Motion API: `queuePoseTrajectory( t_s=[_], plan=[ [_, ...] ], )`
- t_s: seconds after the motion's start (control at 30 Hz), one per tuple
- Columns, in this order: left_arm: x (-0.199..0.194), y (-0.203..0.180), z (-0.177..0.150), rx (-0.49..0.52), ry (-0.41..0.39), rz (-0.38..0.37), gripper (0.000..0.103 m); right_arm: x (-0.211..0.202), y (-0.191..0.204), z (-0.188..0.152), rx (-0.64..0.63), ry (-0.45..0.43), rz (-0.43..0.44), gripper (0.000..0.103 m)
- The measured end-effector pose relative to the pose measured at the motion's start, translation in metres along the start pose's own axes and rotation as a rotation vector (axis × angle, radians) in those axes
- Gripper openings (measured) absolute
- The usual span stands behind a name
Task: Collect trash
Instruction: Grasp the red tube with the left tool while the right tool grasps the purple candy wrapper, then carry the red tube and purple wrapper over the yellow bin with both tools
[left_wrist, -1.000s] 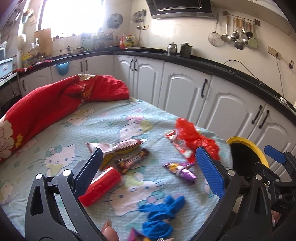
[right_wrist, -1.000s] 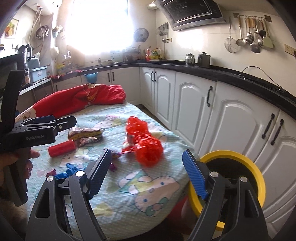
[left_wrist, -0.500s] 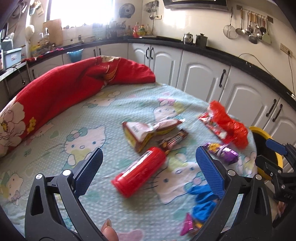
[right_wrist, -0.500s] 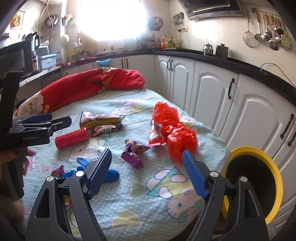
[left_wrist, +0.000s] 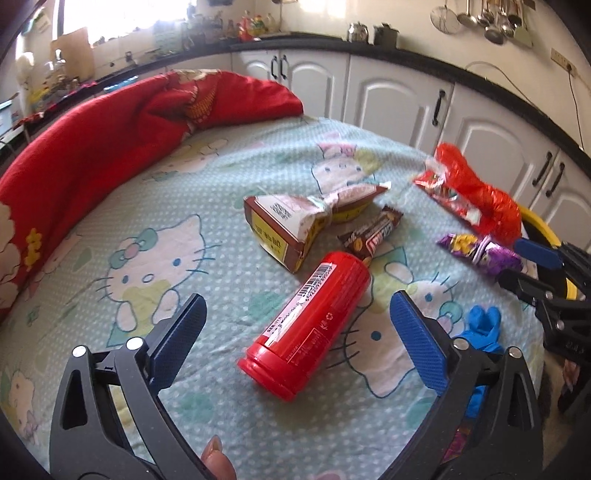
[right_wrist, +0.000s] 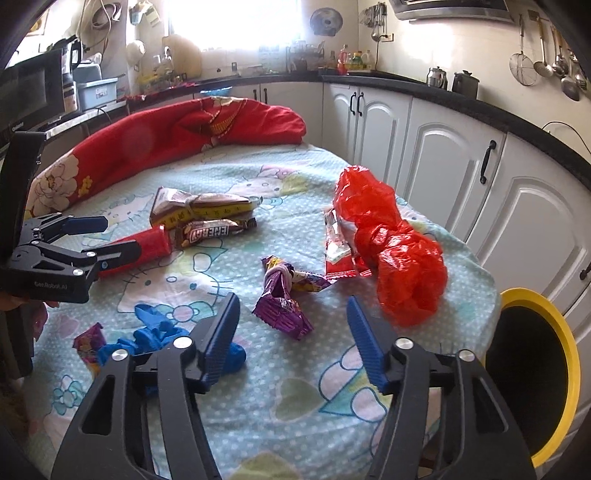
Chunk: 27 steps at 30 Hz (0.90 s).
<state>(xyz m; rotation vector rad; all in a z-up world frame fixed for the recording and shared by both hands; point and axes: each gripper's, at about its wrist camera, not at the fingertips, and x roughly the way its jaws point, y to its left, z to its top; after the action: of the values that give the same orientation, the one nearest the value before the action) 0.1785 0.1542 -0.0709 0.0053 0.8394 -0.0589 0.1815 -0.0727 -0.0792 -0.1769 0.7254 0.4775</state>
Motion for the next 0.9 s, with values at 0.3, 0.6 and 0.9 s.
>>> queuePoseTrajectory(
  t_s=[0.3,0.6,0.9],
  plan=[
    [0.015,-0.002,-0.005,0.018,0.054,-0.031,0.062,0.013,0.006,-0.003,-0.032,0.032,0.023,0.012],
    [0.013,-0.006,-0.009,0.063,0.068,0.001,0.039,0.002,0.008,-0.004,-0.038,0.012,0.052,0.012],
    [0.005,-0.007,-0.013,0.051,0.072,-0.004,0.028,-0.011,0.003,-0.005,-0.033,-0.001,0.057,0.012]
  ],
)
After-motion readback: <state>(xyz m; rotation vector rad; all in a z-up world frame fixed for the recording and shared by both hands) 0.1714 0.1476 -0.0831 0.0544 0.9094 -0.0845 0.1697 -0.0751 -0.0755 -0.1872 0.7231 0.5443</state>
